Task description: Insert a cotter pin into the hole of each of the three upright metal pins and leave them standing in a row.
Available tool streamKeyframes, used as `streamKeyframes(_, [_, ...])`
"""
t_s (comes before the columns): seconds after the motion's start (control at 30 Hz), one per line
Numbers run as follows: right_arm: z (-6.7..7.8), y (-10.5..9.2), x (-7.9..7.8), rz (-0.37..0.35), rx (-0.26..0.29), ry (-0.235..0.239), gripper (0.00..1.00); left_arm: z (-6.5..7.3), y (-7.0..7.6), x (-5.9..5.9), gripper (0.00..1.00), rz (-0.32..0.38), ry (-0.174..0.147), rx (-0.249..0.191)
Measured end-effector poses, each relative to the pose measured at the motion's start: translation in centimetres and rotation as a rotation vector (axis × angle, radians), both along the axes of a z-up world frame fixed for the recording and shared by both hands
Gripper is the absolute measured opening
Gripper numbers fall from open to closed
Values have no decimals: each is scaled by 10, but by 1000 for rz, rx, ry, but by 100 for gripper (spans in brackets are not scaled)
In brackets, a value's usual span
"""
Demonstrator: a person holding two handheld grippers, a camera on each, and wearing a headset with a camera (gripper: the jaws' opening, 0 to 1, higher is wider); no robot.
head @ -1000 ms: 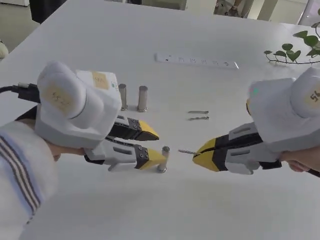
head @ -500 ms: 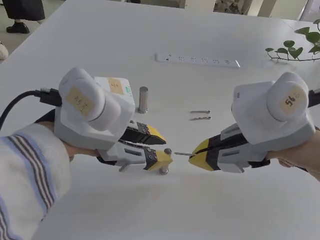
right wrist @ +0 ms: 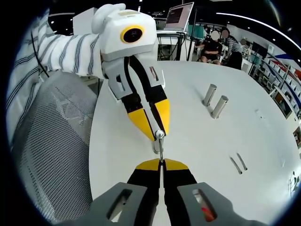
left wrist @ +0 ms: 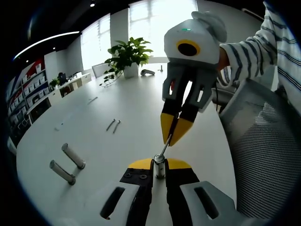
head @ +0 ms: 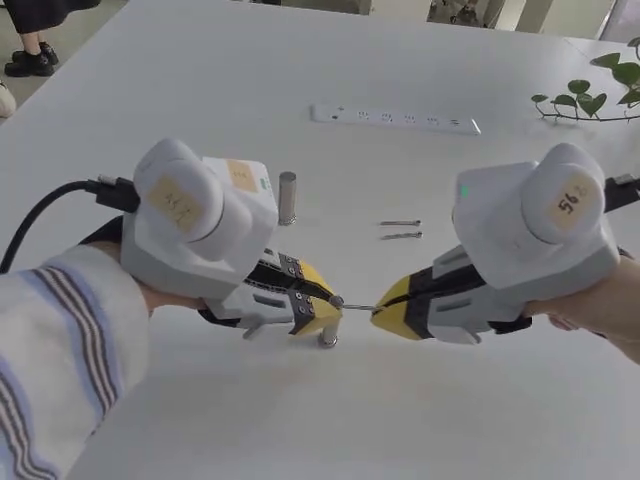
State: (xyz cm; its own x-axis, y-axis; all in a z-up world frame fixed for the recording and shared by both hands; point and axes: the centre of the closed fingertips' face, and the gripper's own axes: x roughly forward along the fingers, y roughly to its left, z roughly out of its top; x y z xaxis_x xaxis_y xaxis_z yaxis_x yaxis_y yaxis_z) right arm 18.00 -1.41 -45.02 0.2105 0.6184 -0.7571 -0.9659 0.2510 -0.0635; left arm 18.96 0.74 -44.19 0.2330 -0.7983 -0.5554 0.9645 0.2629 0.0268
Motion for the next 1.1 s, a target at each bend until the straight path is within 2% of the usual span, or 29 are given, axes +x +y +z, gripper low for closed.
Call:
streamKeyframes(0.1, [-1, 1, 1, 1, 0, -1, 0, 0, 0, 1, 5, 9, 7, -1])
streamKeyframes(0.53, [-9, 9, 6, -12, -10, 8, 0, 0, 1, 1, 5, 14, 0, 14])
streamKeyframes(0.6, [-10, 12, 8, 0, -12, -11, 0, 0, 1, 1, 5, 17, 3, 12])
streamKeyframes(0.7, [-11, 15, 8, 8, -10, -4, 0, 0, 1, 1, 5, 17, 5, 11])
streamKeyframes(0.83, [-11, 20, 7, 55, -18, -34, 0, 0, 0, 1, 5, 10, 1, 15])
streamKeyframes(0.97, [-9, 22, 10, 52, -1, -38, 0, 0, 0, 1, 5, 15, 4, 13])
streamKeyframes(1.0, [-7, 22, 10, 42, 10, -28, 1, 0, 0, 2, 5, 17, 5, 13])
streamKeyframes(1.03, [-7, 21, 10, 41, 9, -26, 6, 0, 0, 1, 5, 18, 5, 13])
streamKeyframes(1.1, [-6, 18, 10, 50, -3, -45, 13, 0, 0, 2, 5, 19, 6, 13])
